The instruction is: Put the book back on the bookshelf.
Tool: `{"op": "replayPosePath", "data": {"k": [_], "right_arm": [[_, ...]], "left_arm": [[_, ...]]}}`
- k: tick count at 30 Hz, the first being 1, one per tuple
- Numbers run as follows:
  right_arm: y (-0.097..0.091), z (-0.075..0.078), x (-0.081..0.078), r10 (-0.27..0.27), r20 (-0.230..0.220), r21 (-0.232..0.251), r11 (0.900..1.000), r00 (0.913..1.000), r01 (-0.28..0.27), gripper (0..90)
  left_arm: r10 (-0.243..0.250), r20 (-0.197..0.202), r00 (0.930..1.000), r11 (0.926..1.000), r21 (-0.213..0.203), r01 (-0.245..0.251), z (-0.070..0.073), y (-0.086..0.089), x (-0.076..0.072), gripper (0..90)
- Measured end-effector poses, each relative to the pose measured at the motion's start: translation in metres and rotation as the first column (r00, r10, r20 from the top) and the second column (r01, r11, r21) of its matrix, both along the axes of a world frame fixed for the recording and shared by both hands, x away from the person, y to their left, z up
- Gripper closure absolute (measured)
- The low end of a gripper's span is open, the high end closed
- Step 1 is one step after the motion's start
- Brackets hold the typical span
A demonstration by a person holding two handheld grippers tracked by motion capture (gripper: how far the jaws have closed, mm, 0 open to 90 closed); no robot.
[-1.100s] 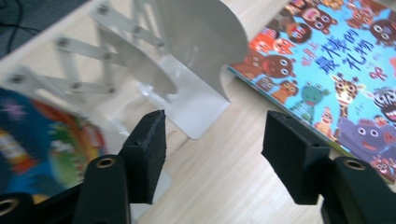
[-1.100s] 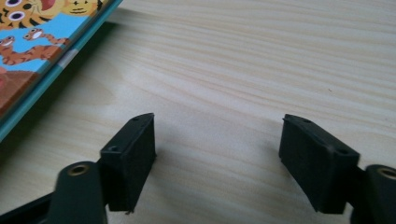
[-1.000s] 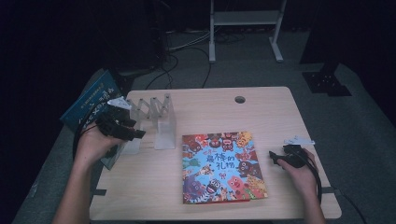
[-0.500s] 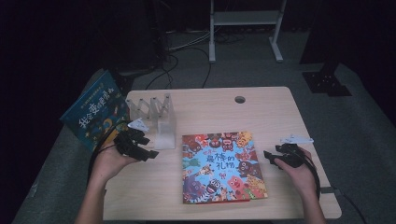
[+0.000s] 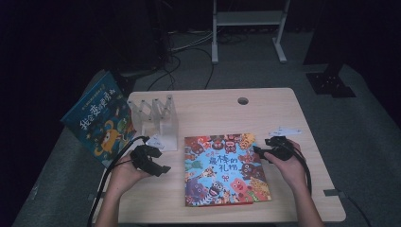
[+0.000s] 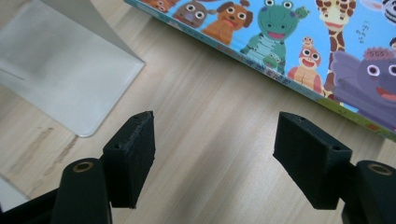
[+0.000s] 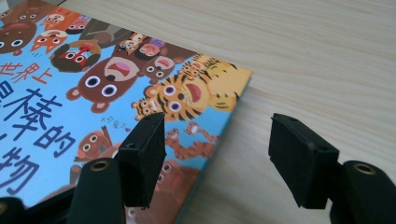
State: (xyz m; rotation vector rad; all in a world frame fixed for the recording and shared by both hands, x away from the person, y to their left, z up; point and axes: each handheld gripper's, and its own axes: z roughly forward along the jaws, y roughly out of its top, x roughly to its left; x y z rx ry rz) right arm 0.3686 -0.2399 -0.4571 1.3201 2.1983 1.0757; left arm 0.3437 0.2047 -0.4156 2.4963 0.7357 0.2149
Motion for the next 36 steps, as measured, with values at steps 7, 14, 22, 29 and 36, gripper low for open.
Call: {"op": "replayPosePath", "data": {"k": [7, 14, 22, 29, 36], "right_arm": [[0.015, -0.002, 0.009, 0.027, -0.016, -0.013, 0.9996, 0.9995, -0.027, 33.3], [0.021, -0.007, 0.016, 0.024, -0.033, -0.014, 0.9996, 0.9992, -0.024, 32.4], [0.021, -0.011, 0.019, 0.019, -0.047, -0.022, 0.9996, 0.9987, -0.02, 30.6], [0.021, -0.012, 0.021, 0.019, -0.047, -0.021, 0.9996, 0.9987, -0.02, 29.4], [0.024, -0.01, 0.03, 0.019, -0.057, -0.038, 0.9991, 0.9982, -0.021, 28.7]], "left_arm": [[-0.054, 0.013, 0.9984, 0.9972, -0.051, 0.055, -0.014, -0.006, -0.007, 25.8], [-0.098, 0.011, 0.9952, 0.9936, -0.055, 0.098, -0.028, -0.023, -0.01, 20.0], [-0.148, -0.004, 0.989, 0.988, -0.045, 0.148, -0.037, -0.036, -0.013, 18.5], [-0.157, -0.004, 0.9875, 0.9862, -0.052, 0.157, -0.037, -0.038, -0.015, 18.6], [-0.191, -0.023, 0.9814, 0.9763, -0.108, 0.187, -0.043, -0.051, -0.021, 18.5]]}}
